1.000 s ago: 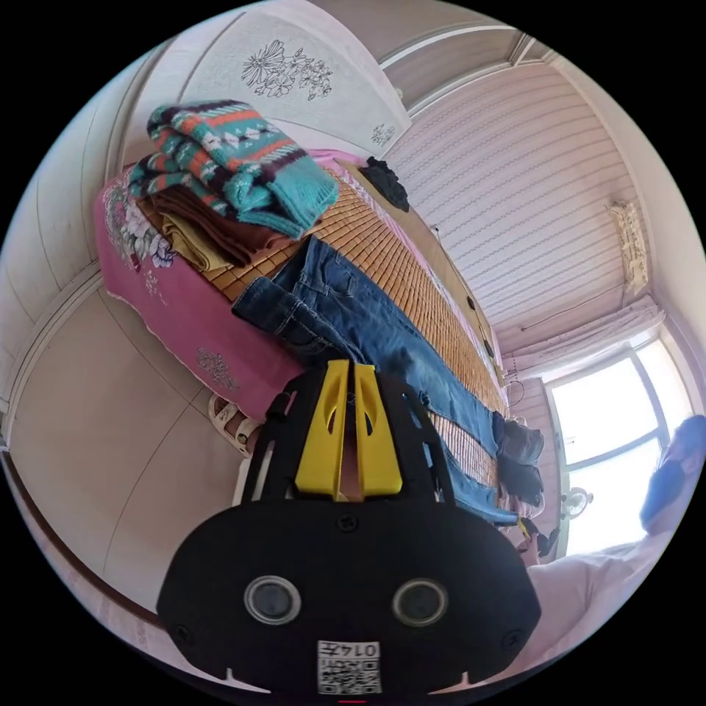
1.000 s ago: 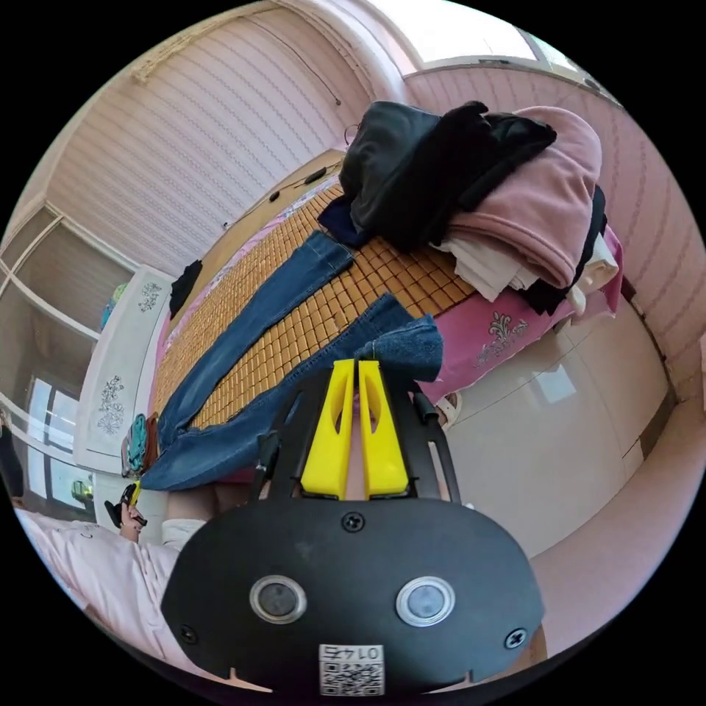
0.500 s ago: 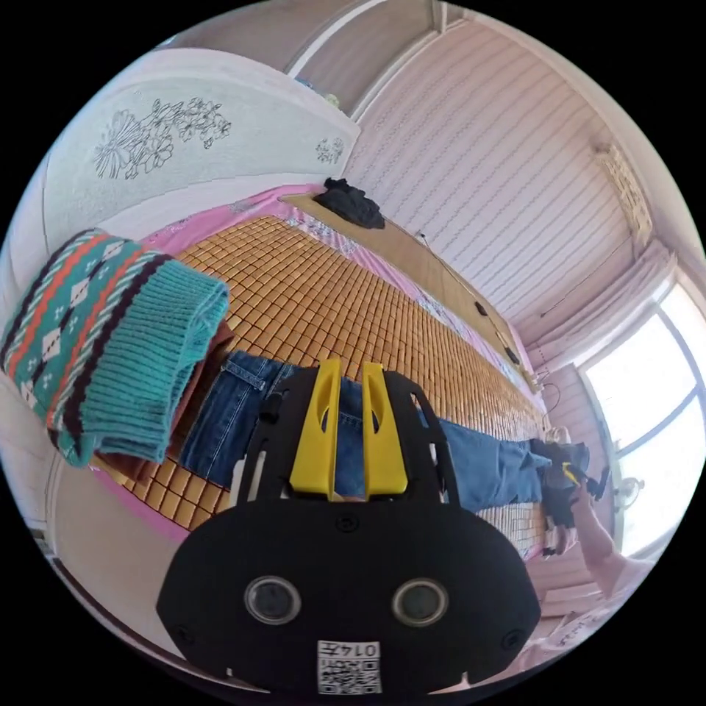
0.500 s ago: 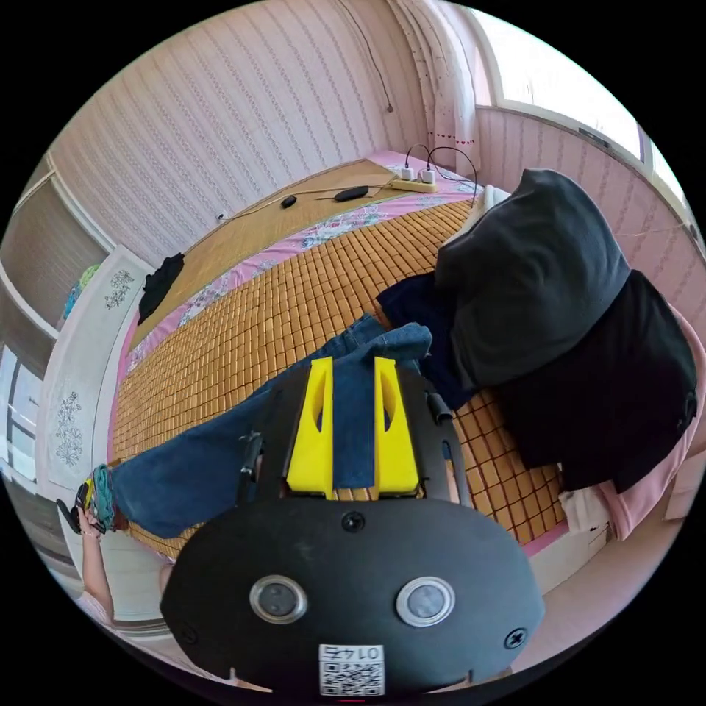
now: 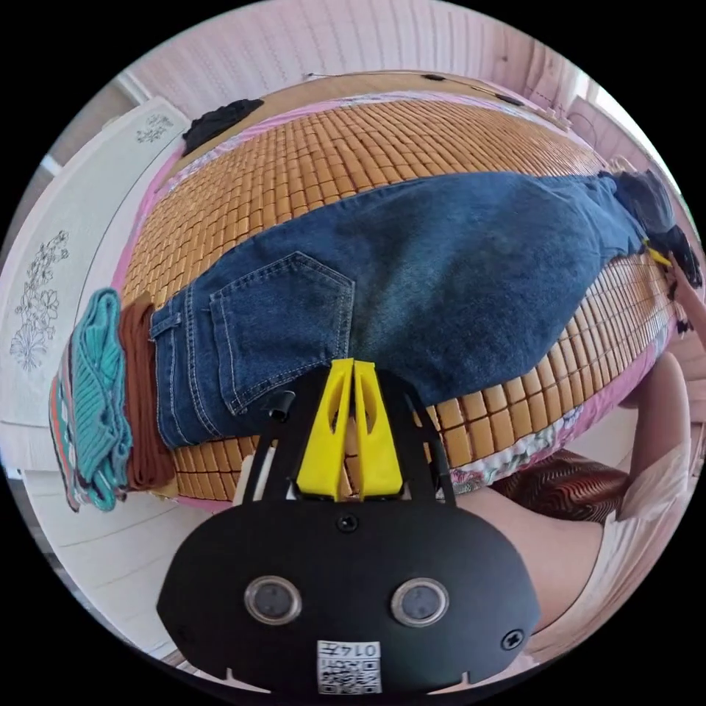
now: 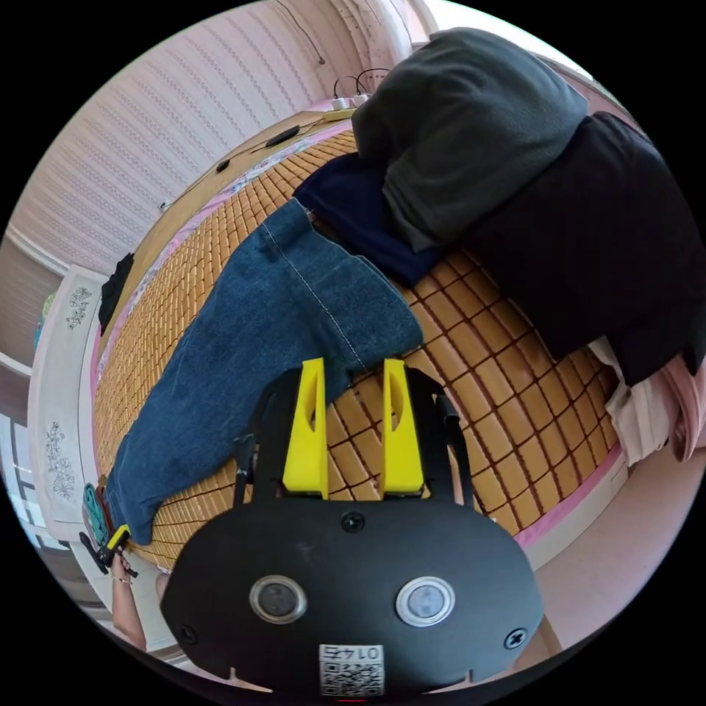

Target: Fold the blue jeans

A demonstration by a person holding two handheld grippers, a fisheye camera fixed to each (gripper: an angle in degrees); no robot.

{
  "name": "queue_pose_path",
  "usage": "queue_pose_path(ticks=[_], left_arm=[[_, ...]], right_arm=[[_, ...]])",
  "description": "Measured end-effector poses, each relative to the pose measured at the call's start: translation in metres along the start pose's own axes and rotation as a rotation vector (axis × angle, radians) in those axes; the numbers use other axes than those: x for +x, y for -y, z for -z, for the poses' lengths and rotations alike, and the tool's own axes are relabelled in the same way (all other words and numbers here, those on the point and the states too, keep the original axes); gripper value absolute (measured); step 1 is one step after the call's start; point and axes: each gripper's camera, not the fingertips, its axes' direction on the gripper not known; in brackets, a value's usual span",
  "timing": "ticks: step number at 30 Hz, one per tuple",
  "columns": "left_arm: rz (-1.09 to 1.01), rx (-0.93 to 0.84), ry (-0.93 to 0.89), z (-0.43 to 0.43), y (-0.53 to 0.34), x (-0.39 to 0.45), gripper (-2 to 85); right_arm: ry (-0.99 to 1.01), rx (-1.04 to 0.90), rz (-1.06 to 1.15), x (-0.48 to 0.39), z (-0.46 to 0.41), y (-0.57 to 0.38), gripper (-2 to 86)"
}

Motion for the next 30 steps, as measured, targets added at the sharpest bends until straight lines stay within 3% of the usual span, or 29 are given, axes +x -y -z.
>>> queue_pose_path(ticks=[6, 12, 18, 22, 30], left_arm=[[-0.044, -0.090, 0.000, 0.017, 0.013, 0.011, -0.9], [-0.045, -0.161, -0.067, 0.038, -0.008, 0.014, -0.9], [-0.119, -0.011, -0.044, 0.112, -0.010, 0.045, -0.1], [-0.269, 0.167, -0.084, 0.168, 0.024, 0.097, 1.5], [-0.446, 0.146, -0.246, 0.132, 0.139, 0.216, 9.2]], right_arm=[[0.205, -0.020, -0.016, 0.031, 0.014, -0.026, 4.5], [0.133, -0.046, 0.084, 0.073, 0.075, -0.132, 4.7], [-0.011, -0.021, 0.040, 0.114, 0.137, -0.190, 5.5], [-0.110, 0.113, 0.079, 0.104, 0.157, -0.180, 3.9], [-0.049, 0.097, 0.107, 0.063, 0.092, -0.109, 12.4]])
